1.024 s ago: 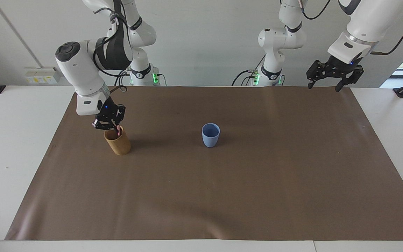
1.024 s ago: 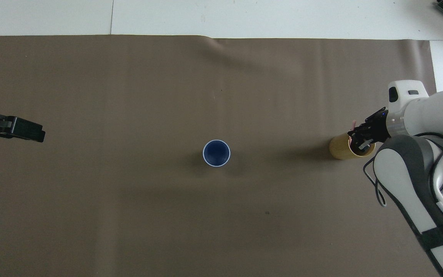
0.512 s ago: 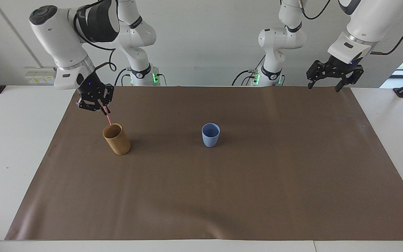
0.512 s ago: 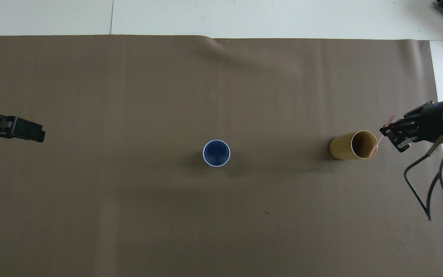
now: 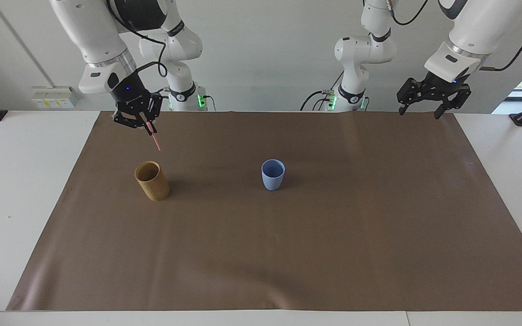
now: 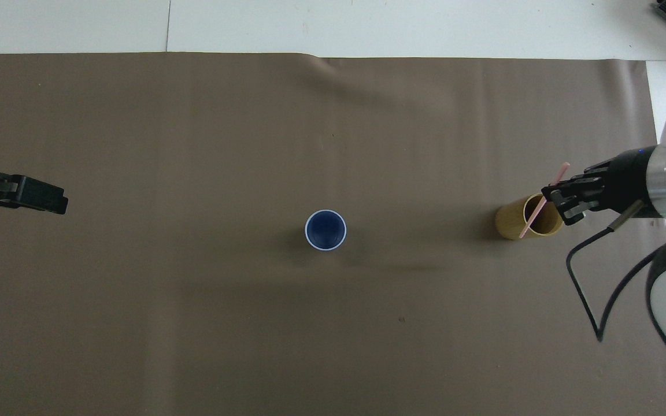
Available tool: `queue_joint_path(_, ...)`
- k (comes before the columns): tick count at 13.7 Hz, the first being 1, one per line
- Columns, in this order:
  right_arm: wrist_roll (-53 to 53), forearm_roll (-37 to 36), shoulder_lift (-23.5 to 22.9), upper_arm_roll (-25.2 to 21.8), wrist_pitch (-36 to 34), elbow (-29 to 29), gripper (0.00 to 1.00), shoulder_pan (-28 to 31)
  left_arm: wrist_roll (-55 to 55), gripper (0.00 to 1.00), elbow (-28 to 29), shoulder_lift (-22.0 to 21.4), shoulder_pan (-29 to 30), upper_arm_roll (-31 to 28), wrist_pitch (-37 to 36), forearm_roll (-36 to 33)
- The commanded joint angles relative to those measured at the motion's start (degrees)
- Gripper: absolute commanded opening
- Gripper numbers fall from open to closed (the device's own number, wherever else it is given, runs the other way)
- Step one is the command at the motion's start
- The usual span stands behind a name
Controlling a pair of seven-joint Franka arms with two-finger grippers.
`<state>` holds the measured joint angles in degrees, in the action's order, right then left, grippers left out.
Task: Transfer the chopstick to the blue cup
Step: 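Carry the chopstick over the blue cup and lower it in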
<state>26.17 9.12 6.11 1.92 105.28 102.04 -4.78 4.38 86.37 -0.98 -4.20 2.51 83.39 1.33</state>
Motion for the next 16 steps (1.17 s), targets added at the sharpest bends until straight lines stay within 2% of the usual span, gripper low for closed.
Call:
queue_joint_path(1, -12.8, 0.5, -0.7, 7.7, 3.9, -0.9, 0.00, 0.5, 0.5, 1.00, -0.3, -0.4, 0.7, 0.4, -1.3, -0.3)
queue_joint_path(3, -19.9, 0.4, -1.1, 10.4, 6.7, -0.9, 0.00, -1.0, 0.5, 1.00, -0.3, -0.4, 0.7, 0.4, -1.2, -0.3)
queue_joint_path(8, -37.2, -2.0, -6.2, 10.5, 13.9, -1.6, 0.00, -11.8, 0.7, 1.00, -0.5, -0.2, 0.6, 0.4, -0.2, -0.3)
queue_joint_path(11, -43.2, -5.0, -10.3, 10.5, 16.1, -4.2, 0.00, -16.2, 0.9, 1.00, -0.4, -0.3, 0.5, 0.4, -0.1, 0.1)
queue_joint_path(16, -47.1, -10.5, -13.3, 10.6, 23.1, -3.7, 0.00, -17.6, 0.8, 1.00, -0.2, -0.8, 0.4, 0.4, -0.6, 0.1)
